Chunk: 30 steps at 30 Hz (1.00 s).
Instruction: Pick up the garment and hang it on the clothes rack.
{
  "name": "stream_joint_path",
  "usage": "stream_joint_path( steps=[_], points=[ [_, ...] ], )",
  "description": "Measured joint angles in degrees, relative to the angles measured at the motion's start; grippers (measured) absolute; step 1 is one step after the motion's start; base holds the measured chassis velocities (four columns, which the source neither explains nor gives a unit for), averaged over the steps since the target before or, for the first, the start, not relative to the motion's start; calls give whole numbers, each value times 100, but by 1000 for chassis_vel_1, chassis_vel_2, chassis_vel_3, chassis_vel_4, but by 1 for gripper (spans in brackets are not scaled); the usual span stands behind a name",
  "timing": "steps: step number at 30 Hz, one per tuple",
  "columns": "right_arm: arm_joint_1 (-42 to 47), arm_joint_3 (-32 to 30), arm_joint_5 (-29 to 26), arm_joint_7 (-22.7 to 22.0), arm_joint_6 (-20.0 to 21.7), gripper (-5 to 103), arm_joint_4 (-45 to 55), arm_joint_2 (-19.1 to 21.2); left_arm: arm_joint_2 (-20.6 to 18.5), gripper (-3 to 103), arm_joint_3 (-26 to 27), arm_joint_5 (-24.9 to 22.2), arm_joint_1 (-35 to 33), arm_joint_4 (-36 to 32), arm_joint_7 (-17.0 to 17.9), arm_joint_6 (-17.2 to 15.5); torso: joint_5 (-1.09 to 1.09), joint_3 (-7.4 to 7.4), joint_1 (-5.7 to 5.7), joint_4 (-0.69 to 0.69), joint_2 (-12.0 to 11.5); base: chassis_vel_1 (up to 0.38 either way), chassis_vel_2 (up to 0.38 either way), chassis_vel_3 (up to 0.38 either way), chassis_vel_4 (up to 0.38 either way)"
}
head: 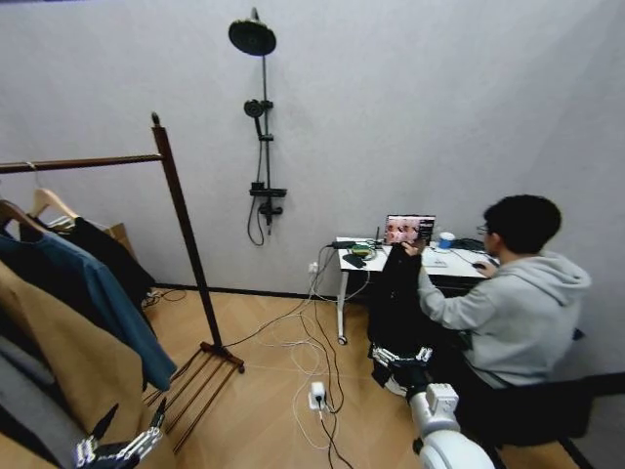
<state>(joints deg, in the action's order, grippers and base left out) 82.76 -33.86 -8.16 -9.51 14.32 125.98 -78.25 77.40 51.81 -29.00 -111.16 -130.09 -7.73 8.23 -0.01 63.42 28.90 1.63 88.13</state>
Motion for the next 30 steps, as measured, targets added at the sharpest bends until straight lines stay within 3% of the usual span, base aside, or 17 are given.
stream_joint_path(
  steps=[30],
  points=[
    [-21,45,28,47,-77,100,-92,-29,0,100,0,0,0,0,0,0,0,0,0,0,0,98,-161,-162,95]
  ],
)
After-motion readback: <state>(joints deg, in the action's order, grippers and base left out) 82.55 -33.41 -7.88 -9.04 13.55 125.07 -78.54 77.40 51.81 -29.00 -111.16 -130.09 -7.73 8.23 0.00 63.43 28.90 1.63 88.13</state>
